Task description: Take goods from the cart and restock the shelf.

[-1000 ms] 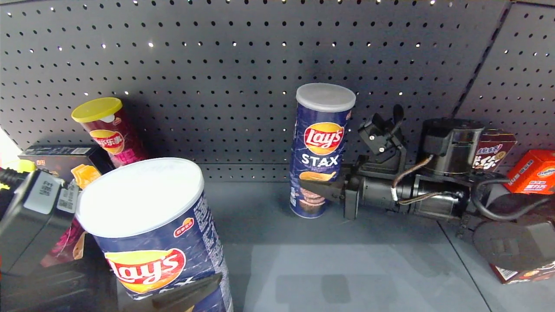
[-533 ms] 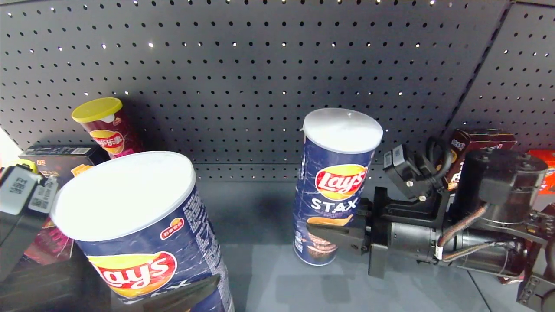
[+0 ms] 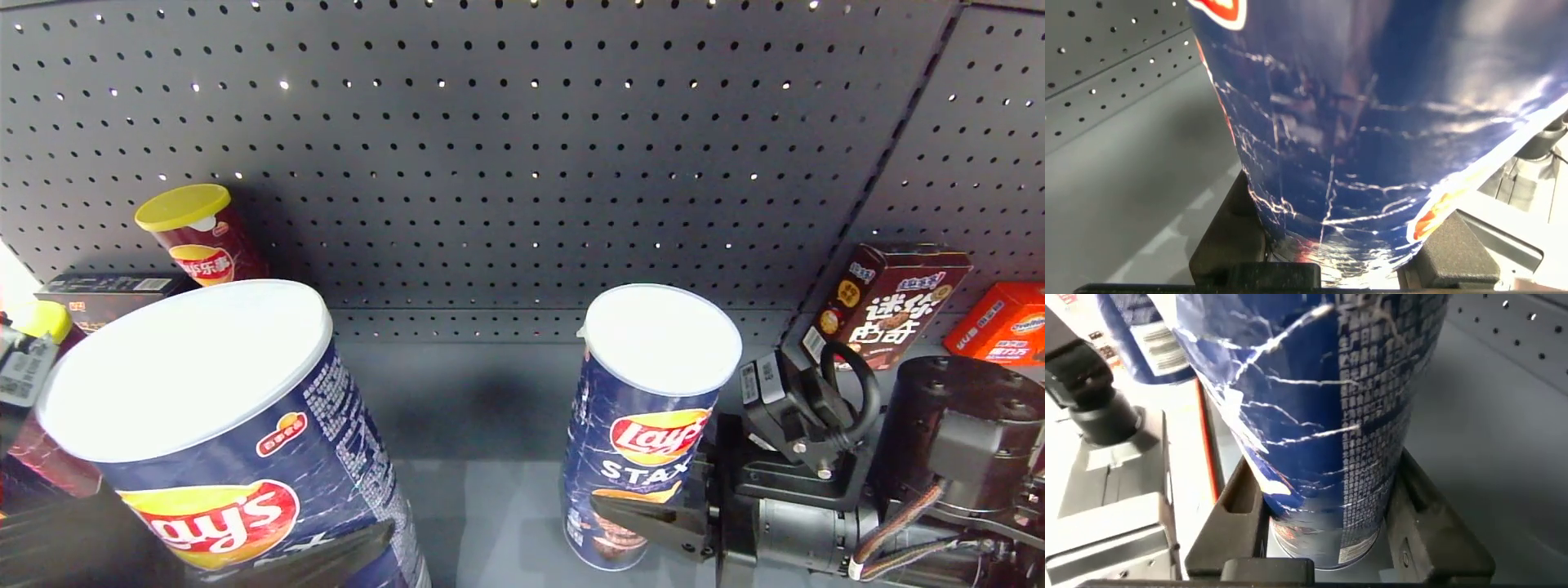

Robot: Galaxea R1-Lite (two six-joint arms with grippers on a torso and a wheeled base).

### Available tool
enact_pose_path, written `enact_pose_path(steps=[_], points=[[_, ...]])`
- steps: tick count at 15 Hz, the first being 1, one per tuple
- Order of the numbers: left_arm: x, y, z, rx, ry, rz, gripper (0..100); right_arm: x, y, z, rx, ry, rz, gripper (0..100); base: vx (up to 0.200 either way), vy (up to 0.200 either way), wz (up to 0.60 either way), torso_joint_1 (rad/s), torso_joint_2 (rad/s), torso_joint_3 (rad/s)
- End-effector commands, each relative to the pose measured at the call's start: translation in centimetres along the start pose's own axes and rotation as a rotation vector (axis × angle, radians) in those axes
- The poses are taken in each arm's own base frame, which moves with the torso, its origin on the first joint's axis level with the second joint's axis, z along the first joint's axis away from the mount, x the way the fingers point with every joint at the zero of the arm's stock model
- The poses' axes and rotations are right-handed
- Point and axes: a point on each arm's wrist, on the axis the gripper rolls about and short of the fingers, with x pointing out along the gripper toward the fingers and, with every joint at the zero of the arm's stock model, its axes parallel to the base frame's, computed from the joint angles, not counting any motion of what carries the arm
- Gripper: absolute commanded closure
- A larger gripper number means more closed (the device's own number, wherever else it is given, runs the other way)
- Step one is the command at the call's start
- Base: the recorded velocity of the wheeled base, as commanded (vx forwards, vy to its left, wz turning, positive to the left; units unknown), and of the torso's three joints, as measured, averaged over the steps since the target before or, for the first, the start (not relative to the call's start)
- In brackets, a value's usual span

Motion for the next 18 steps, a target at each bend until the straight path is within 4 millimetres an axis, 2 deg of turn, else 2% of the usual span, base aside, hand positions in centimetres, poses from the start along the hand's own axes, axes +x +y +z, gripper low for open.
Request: enact_pose_path(steps=[1,6,10,14,18], points=[[0.0,0.0,-0.3,-0.002,0.009,0.001,100,0.7,0.1,-0.8,0.010,0.026,-0.014,100,0.000,0.000,0.00,0.000,0.00,0.000],[-0.3,0.1,-0.2,-0.003,-0.003,0.008,100,1.8,0.5,-1.4,0.008,0.029,-0.012,100,0.000,0.000,0.00,0.000,0.00,0.000],[-0.6,0.0,-0.1,-0.004,-0.013,0.010,100,1.5,0.8,-1.4,0.006,0.025,-0.004,100,0.000,0.000,0.00,0.000,0.00,0.000],[-0.6,0.0,-0.1,-0.004,-0.013,0.010,100,0.3,1.4,-1.8,0.009,0.038,0.001,100,0.000,0.000,0.00,0.000,0.00,0.000],[-0.6,0.0,-0.2,-0.006,-0.011,0.010,100,0.7,1.4,-1.8,0.009,0.039,0.004,100,0.000,0.000,0.00,0.000,0.00,0.000]])
